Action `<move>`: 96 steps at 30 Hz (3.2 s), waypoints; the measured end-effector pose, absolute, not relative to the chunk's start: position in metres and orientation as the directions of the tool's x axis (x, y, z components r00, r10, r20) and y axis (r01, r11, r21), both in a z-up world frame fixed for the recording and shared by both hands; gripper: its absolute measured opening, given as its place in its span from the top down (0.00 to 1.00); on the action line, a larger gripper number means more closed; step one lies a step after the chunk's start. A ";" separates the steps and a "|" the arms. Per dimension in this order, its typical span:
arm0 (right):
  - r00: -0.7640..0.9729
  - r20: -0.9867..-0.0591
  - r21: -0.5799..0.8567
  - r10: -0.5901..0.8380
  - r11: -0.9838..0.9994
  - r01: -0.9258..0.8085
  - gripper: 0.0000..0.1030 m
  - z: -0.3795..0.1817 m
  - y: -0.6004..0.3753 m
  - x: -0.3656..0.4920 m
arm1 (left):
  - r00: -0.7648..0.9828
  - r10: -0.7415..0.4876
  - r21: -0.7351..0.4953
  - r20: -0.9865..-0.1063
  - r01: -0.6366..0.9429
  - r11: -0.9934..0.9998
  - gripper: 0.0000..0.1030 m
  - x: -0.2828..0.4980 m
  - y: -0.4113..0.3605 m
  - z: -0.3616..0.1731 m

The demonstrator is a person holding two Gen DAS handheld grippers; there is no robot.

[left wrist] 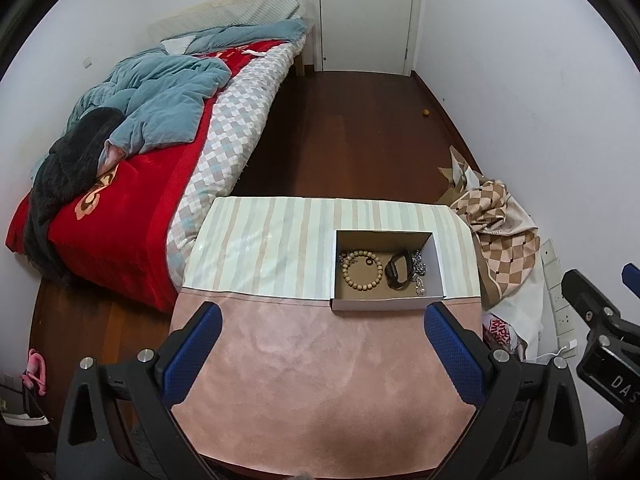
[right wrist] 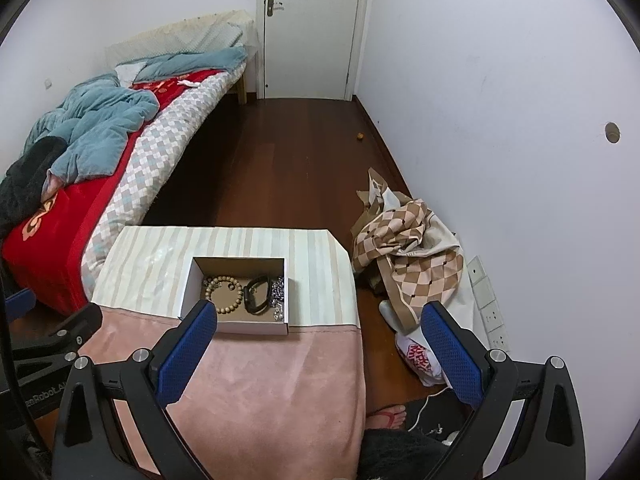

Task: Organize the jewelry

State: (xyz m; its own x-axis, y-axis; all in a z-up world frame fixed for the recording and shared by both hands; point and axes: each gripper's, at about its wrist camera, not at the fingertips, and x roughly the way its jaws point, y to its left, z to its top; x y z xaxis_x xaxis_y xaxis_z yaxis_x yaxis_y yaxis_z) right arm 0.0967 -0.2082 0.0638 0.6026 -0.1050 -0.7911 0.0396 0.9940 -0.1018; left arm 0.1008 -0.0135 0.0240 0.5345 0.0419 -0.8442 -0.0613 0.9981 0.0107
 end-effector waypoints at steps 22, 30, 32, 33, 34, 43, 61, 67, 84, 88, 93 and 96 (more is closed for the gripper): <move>0.594 -0.798 -0.110 -0.104 0.994 0.027 0.00 0.067 -0.204 0.097 | 0.540 0.062 0.019 -0.839 -0.084 0.996 0.00 0.103 -0.015 0.030; 0.595 -0.797 -0.110 -0.101 0.994 0.023 0.00 0.068 -0.204 0.095 | 0.548 0.064 0.018 -0.834 -0.089 0.996 0.00 0.101 -0.012 0.032; 0.595 -0.798 -0.109 -0.100 0.994 0.021 0.00 0.069 -0.204 0.095 | 0.547 0.064 0.018 -0.835 -0.089 0.996 0.00 0.100 -0.011 0.032; 0.595 -0.798 -0.109 -0.100 0.994 0.021 0.00 0.069 -0.204 0.095 | 0.547 0.065 0.019 -0.835 -0.090 0.996 0.00 0.100 -0.011 0.032; 0.594 -0.798 -0.109 -0.100 0.994 0.021 0.00 0.070 -0.204 0.094 | 0.547 0.066 0.020 -0.834 -0.090 0.996 0.00 0.101 -0.011 0.032; 0.589 -0.802 -0.112 -0.100 0.994 0.017 0.00 0.070 -0.203 0.092 | 0.550 0.065 0.018 -0.833 -0.090 0.996 0.00 0.099 -0.011 0.033; 0.590 -0.801 -0.110 -0.099 0.994 0.017 0.00 0.070 -0.204 0.090 | 0.554 0.055 0.013 -0.830 -0.080 0.997 0.00 0.094 -0.015 0.037; 0.588 -0.803 -0.109 -0.098 0.994 0.018 0.00 0.070 -0.204 0.089 | 0.554 0.052 0.010 -0.831 -0.078 0.997 0.00 0.092 -0.016 0.039; 0.588 -0.803 -0.112 -0.101 0.994 0.018 0.00 0.070 -0.205 0.087 | 0.555 0.055 0.012 -0.830 -0.080 0.997 0.00 0.090 -0.015 0.039; 0.587 -0.803 -0.111 -0.100 0.994 0.017 0.00 0.071 -0.205 0.086 | 0.555 0.054 0.012 -0.830 -0.079 0.997 0.00 0.090 -0.015 0.039; 0.587 -0.803 -0.111 -0.101 0.994 0.018 0.00 0.071 -0.205 0.086 | 0.554 0.053 0.010 -0.831 -0.081 0.997 0.00 0.089 -0.015 0.040; 0.586 -0.804 -0.109 -0.099 0.994 0.018 0.00 0.071 -0.206 0.086 | 0.555 0.054 0.011 -0.830 -0.080 0.997 0.00 0.089 -0.015 0.039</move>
